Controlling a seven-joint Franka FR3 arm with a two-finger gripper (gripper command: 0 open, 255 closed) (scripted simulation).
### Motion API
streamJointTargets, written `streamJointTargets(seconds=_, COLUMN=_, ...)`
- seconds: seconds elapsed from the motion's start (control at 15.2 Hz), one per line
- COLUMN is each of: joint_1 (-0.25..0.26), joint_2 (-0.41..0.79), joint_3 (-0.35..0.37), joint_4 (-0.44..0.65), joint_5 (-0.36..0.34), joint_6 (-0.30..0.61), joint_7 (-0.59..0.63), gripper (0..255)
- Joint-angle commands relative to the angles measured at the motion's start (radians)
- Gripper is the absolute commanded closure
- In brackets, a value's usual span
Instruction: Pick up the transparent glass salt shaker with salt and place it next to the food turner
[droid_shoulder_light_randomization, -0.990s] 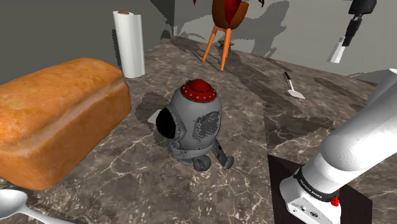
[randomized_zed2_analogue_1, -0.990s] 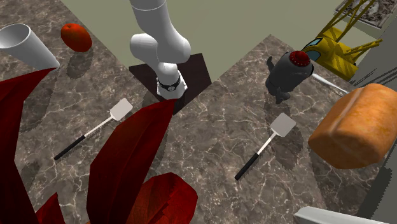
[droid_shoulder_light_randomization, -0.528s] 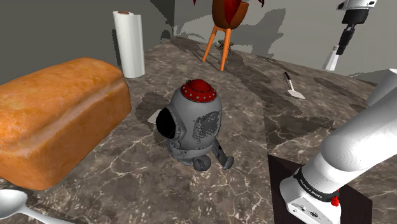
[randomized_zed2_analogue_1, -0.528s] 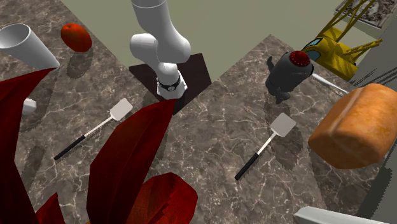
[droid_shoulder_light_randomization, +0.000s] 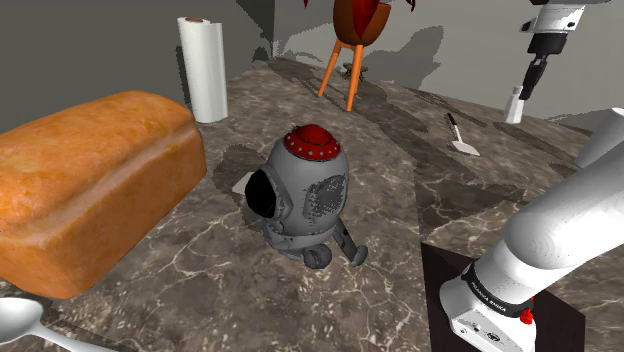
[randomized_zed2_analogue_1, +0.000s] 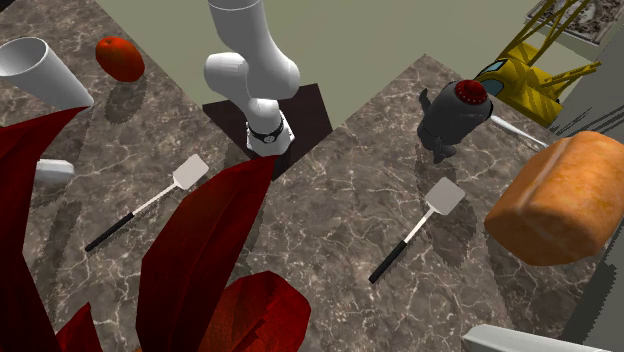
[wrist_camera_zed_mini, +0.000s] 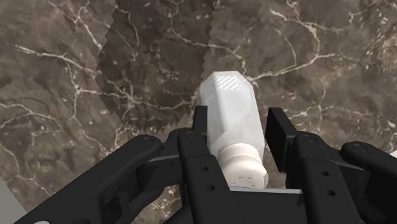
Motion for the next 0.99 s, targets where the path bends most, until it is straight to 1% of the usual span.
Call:
streamJointTargets(seconds=0.0, joint_1=0.0, joint_2=-0.006, joint_3=0.001, joint_4=-0.033, joint_5=-0.003, joint_6=0.028, joint_7=0.008, gripper=255)
streamJointTargets(seconds=0.26, joint_1=-0.002, joint_2=-0.012, joint_3=-0.001, joint_4=-0.095, joint_5=-0.007, joint_6=0.084, joint_7=0.019, gripper=255)
streamJointTargets(seconds=0.79, joint_1=-0.002, joint_2=-0.012, joint_3=-0.001, joint_4=-0.095, joint_5=-0.007, joint_6=0.084, joint_7=0.019, gripper=255)
streamJointTargets(seconds=0.86, joint_1=-0.002, joint_2=-0.012, joint_3=-0.001, joint_4=-0.095, joint_5=-0.007, joint_6=0.084, joint_7=0.019, gripper=0)
streamJointTargets(seconds=0.92, joint_1=-0.002, joint_2=-0.012, joint_3=-0.001, joint_4=-0.095, joint_5=-0.007, joint_6=0.084, joint_7=0.019, gripper=0)
